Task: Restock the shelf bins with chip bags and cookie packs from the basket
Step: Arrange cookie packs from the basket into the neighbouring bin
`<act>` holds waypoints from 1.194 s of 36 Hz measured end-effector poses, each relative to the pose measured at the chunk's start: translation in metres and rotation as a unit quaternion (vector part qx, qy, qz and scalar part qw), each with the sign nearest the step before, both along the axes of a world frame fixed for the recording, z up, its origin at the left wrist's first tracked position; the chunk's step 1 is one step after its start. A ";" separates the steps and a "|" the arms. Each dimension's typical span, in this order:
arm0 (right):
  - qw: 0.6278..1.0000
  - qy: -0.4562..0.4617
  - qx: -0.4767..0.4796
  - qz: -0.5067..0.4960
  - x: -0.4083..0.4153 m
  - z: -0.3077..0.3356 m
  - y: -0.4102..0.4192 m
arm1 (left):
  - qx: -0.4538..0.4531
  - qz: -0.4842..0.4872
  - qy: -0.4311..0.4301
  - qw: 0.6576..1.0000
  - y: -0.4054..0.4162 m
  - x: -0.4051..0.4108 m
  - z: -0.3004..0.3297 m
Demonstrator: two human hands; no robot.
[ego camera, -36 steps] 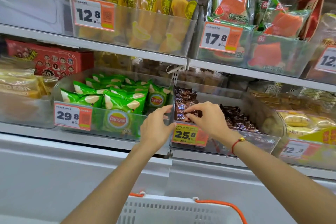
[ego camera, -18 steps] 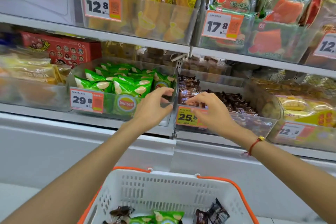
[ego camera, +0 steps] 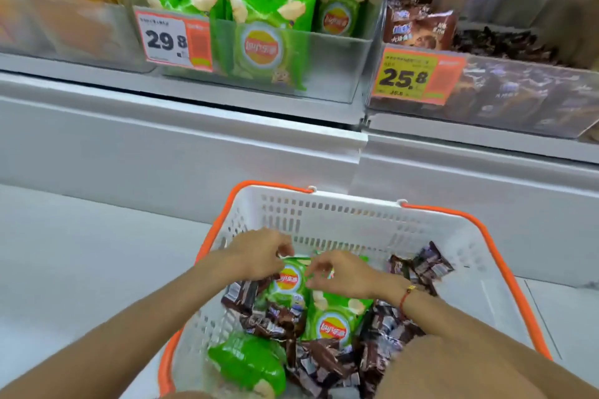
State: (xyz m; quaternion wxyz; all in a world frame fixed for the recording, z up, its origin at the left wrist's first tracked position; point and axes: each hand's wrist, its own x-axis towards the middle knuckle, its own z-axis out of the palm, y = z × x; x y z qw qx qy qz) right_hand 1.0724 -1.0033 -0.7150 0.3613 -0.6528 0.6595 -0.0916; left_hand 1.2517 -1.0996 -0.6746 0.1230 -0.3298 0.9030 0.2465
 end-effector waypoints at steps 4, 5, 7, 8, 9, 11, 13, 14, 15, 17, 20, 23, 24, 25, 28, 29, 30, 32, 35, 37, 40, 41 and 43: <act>0.995 0.002 0.087 0.048 0.019 -0.045 0.003 | 0.035 -0.113 -0.168 0.979 0.007 0.008 -0.040; 0.992 -0.002 0.109 0.062 0.023 -0.055 0.004 | 0.043 -0.129 -0.198 0.971 0.009 0.011 -0.050; 0.987 -0.019 0.140 0.082 0.032 -0.071 0.006 | 0.051 -0.149 -0.248 0.956 0.012 0.014 -0.066; 0.984 -0.025 0.150 0.088 0.037 -0.077 0.007 | 0.057 -0.151 -0.267 0.950 0.013 0.015 -0.073; 0.983 -0.024 0.154 0.092 0.042 -0.083 0.008 | 0.062 -0.148 -0.278 0.947 0.015 0.017 -0.079; 0.985 -0.016 0.142 0.095 0.050 -0.092 0.010 | 0.059 -0.135 -0.279 0.949 0.016 0.019 -0.088; 0.990 -0.012 0.117 0.080 0.057 -0.096 0.011 | 0.050 -0.125 -0.267 0.954 0.016 0.022 -0.095; 0.992 -0.015 0.109 0.068 0.058 -0.097 0.010 | 0.049 -0.120 -0.262 0.956 0.015 0.023 -0.098; 0.993 -0.020 0.105 0.055 0.058 -0.097 0.009 | 0.052 -0.113 -0.258 0.958 0.014 0.024 -0.099; 0.993 -0.043 0.101 0.032 0.055 -0.094 0.007 | 0.064 -0.098 -0.250 0.961 0.011 0.024 -0.099; 0.992 -0.088 0.088 -0.003 0.047 -0.087 0.004 | 0.091 -0.077 -0.231 0.966 0.008 0.022 -0.089; 0.987 -0.129 0.083 -0.039 0.034 -0.072 0.002 | 0.147 -0.033 -0.177 0.973 0.002 0.017 -0.076; 0.985 -0.143 0.083 -0.051 0.030 -0.064 0.001 | 0.171 -0.016 -0.153 0.973 0.000 0.015 -0.070; 0.983 -0.153 0.083 -0.066 0.025 -0.057 0.000 | 0.193 -0.002 -0.129 0.973 -0.003 0.014 -0.064; 0.979 -0.159 0.068 -0.109 0.010 -0.027 -0.003 | 0.216 0.023 -0.070 0.974 -0.008 0.007 -0.037; 0.978 -0.161 0.058 -0.117 0.005 -0.016 -0.003 | 0.211 0.028 -0.050 0.976 -0.009 0.004 -0.026; 0.978 -0.165 0.045 -0.121 0.001 -0.003 -0.004 | 0.205 0.035 -0.027 0.978 -0.011 0.002 -0.016; 0.976 -0.174 0.009 -0.132 -0.006 0.023 -0.003 | 0.200 0.055 0.025 0.978 -0.012 -0.004 0.004; 0.971 -0.177 -0.029 -0.160 -0.017 0.059 0.001 | 0.207 0.093 0.095 0.969 -0.009 -0.013 0.038; 0.966 -0.179 -0.046 -0.181 -0.024 0.083 0.005 | 0.207 0.121 0.142 0.960 -0.008 -0.019 0.061; 0.960 -0.178 -0.087 -0.198 -0.035 0.118 0.013 | 0.218 0.174 0.220 0.935 -0.006 -0.027 0.092; 0.957 -0.186 -0.093 -0.201 -0.038 0.129 0.015 | 0.225 0.190 0.243 0.924 -0.006 -0.030 0.100; 0.951 -0.201 -0.110 -0.209 -0.044 0.150 0.019 | 0.243 0.199 0.281 0.907 -0.002 -0.038 0.117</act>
